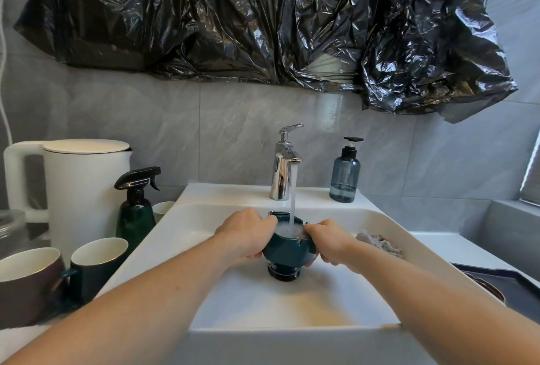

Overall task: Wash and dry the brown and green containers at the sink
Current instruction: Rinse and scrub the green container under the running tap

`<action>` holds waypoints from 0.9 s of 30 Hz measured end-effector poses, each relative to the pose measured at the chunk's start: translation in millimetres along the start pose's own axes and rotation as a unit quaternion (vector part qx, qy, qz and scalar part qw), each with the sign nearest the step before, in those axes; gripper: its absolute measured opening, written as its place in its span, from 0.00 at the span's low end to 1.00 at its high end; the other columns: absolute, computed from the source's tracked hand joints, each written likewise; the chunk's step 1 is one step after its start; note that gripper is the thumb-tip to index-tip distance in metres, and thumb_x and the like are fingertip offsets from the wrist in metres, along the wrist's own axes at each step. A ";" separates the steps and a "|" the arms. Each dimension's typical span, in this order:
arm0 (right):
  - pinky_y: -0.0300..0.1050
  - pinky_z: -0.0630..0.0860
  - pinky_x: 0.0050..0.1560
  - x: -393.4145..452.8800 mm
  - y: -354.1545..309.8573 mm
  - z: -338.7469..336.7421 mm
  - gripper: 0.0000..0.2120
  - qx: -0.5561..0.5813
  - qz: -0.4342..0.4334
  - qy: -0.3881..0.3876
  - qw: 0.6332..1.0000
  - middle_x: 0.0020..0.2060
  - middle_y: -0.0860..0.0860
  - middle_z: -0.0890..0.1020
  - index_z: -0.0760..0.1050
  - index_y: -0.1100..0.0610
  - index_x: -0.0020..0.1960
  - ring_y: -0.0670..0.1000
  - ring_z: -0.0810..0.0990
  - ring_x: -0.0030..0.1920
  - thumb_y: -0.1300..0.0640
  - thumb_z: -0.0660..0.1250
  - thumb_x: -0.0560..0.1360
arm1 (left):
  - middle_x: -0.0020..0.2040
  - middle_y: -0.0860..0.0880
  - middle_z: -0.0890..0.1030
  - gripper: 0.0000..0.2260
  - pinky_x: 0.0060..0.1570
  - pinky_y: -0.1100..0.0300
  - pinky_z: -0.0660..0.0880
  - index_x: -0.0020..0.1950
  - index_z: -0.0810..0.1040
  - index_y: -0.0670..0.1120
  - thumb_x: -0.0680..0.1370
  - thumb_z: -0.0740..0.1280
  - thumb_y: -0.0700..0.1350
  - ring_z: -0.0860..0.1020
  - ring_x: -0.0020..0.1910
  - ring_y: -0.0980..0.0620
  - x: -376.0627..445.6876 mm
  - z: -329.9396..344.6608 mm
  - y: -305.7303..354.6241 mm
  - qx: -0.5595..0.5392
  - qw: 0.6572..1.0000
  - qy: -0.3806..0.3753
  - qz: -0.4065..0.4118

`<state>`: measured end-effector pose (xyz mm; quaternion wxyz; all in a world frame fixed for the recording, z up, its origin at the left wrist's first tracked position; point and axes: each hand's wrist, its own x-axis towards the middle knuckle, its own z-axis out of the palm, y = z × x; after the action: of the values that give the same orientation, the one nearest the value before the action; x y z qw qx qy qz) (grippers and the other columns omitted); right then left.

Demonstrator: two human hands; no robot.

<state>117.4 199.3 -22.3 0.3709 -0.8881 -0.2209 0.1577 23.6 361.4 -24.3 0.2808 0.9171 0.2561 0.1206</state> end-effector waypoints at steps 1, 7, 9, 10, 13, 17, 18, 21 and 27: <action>0.39 0.63 0.26 -1.1 -1.3 -0.2 0.14 0.000 0.001 0.001 1.000 0.40 0.65 0.85 0.72 0.59 0.45 0.51 0.66 0.28 0.53 0.54 0.82 | 0.29 0.49 0.83 0.22 0.47 0.56 0.80 0.41 0.80 0.46 0.82 0.53 0.56 0.79 0.30 0.49 -0.3 0.1 0.4 0.006 1.000 0.002 0.000; 0.32 0.63 0.20 -8.4 -8.3 -3.2 0.15 -0.001 -0.005 0.021 1.000 0.40 0.59 0.86 0.73 0.59 0.45 0.46 0.71 0.25 0.54 0.53 0.85 | 0.34 0.49 0.86 0.25 0.54 0.55 0.81 0.47 0.81 0.45 0.83 0.49 0.57 0.79 0.33 0.50 0.1 -0.2 0.4 0.041 0.999 0.013 -0.002; 0.32 0.63 0.19 -9.5 -8.8 -4.3 0.15 0.006 -0.006 0.031 0.999 0.38 0.58 0.86 0.73 0.59 0.45 0.43 0.72 0.19 0.54 0.53 0.84 | 0.33 0.49 0.86 0.25 0.53 0.55 0.80 0.45 0.80 0.45 0.83 0.49 0.57 0.78 0.33 0.50 0.3 -0.7 -0.6 0.048 0.999 0.012 -0.004; 0.32 0.63 0.18 -8.9 -8.5 -4.4 0.15 0.007 -0.006 0.034 0.999 0.37 0.58 0.86 0.73 0.59 0.45 0.41 0.70 0.16 0.55 0.53 0.84 | 0.33 0.49 0.86 0.26 0.53 0.55 0.81 0.44 0.80 0.44 0.83 0.49 0.58 0.78 0.33 0.50 0.5 -0.3 -1.0 0.049 0.999 0.011 -0.004; 0.33 0.64 0.22 -6.6 -8.3 -4.2 0.17 0.002 0.004 0.045 0.999 0.38 0.58 0.87 0.75 0.59 0.46 0.40 0.71 0.16 0.54 0.52 0.84 | 0.34 0.49 0.87 0.27 0.53 0.55 0.82 0.43 0.80 0.44 0.83 0.49 0.58 0.79 0.33 0.49 2.0 1.1 -0.9 0.046 0.999 0.011 -0.003; 0.38 0.67 0.28 -1.1 -3.6 -4.5 0.19 0.005 0.022 0.069 0.997 0.35 0.58 0.88 0.80 0.63 0.52 0.47 0.74 0.27 0.53 0.54 0.82 | 0.36 0.49 0.88 0.25 0.47 0.56 0.81 0.45 0.79 0.44 0.84 0.50 0.57 0.80 0.34 0.48 2.7 3.1 0.1 0.028 1.000 -0.011 0.007; 0.39 0.67 0.29 0.4 -3.0 -4.5 0.19 0.004 0.026 0.071 0.997 0.35 0.57 0.88 0.80 0.63 0.54 0.47 0.75 0.28 0.52 0.54 0.82 | 0.37 0.49 0.88 0.24 0.46 0.56 0.80 0.46 0.79 0.44 0.84 0.50 0.57 0.79 0.34 0.47 2.5 3.3 0.4 0.025 0.999 -0.017 0.011; 0.38 0.69 0.30 1.5 -4.0 -4.9 0.19 0.002 0.032 0.075 0.997 0.35 0.56 0.88 0.80 0.62 0.56 0.46 0.77 0.28 0.51 0.54 0.83 | 0.38 0.48 0.88 0.24 0.47 0.56 0.81 0.49 0.79 0.44 0.85 0.50 0.57 0.79 0.35 0.47 2.1 4.0 0.7 0.023 0.999 -0.029 0.015; 0.35 0.66 0.23 -1.4 -5.7 -6.0 0.17 0.001 0.027 0.065 0.998 0.38 0.58 0.86 0.78 0.62 0.58 0.41 0.72 0.15 0.52 0.55 0.84 | 0.39 0.49 0.88 0.21 0.47 0.55 0.81 0.50 0.78 0.43 0.84 0.51 0.53 0.80 0.36 0.47 2.6 2.8 -0.2 0.028 0.999 -0.045 0.013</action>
<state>117.3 198.7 -13.9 0.3809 -0.9018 -0.1719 0.1104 26.8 361.6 -26.5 0.2643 0.9324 0.2344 0.0760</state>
